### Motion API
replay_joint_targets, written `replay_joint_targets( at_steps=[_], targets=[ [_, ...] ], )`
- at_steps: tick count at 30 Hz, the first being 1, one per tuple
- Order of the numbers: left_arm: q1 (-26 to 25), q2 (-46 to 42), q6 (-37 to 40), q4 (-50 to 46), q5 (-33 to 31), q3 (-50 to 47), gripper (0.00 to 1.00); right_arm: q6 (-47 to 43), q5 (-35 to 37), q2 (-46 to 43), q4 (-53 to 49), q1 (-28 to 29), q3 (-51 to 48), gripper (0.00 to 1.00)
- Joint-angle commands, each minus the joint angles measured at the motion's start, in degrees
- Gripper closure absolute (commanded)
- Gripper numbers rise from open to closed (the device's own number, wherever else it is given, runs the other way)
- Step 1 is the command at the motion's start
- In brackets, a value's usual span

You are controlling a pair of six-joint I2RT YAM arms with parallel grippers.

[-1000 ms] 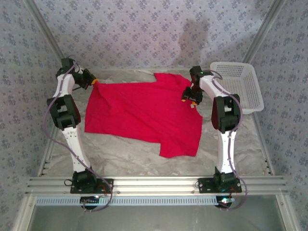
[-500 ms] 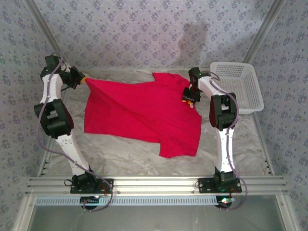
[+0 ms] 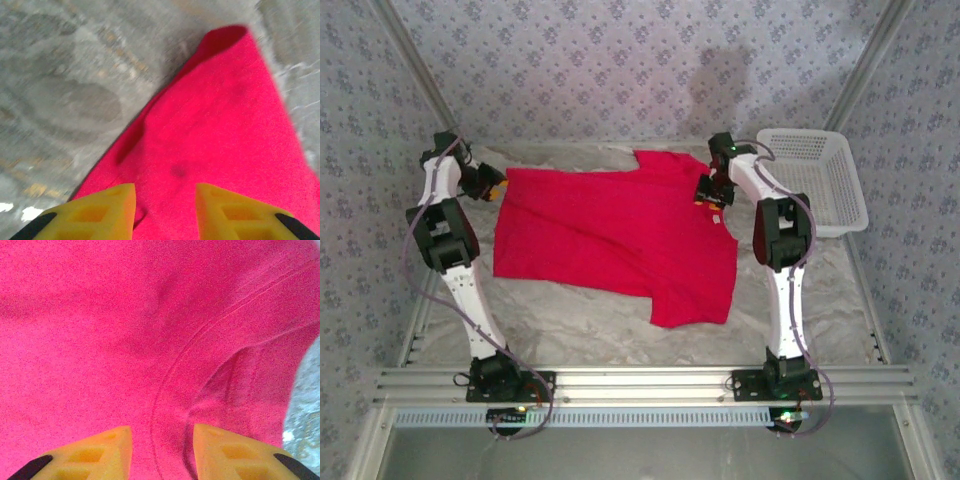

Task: Fold the inside-out t-shirt

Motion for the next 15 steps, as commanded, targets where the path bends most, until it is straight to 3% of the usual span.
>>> replay_joint_targets(
  at_steps=[1,4,9,12,15],
  targets=[
    [-1.7,-11.4,6.7,-8.4,-11.4,-3.3,0.66,-2.3,0.9,-4.6,-4.2,3.1,-0.4,0.58],
    [-2.5,-23.0,7.2,-4.8,-13.1,-21.1,0.68,-2.6,1.9,-8.5,-3.1,5.2,-5.0,0.56],
    [-2.4,-34.3,6.6,1.8,-8.1,-46.4,0.67,-2.0,-0.8,-9.2,-0.3,6.2,-7.9,0.54],
    [-1.9,-35.4,6.8,2.6,-8.9,-53.5,0.64,-1.7,-1.6,-7.0,0.1,6.4,-5.2,0.54],
    [-1.8,-35.5,7.1,1.3,-12.7,-54.7,0.58,-1.2,-1.9,-5.0,0.5,7.1,-2.4,0.53]
  ],
)
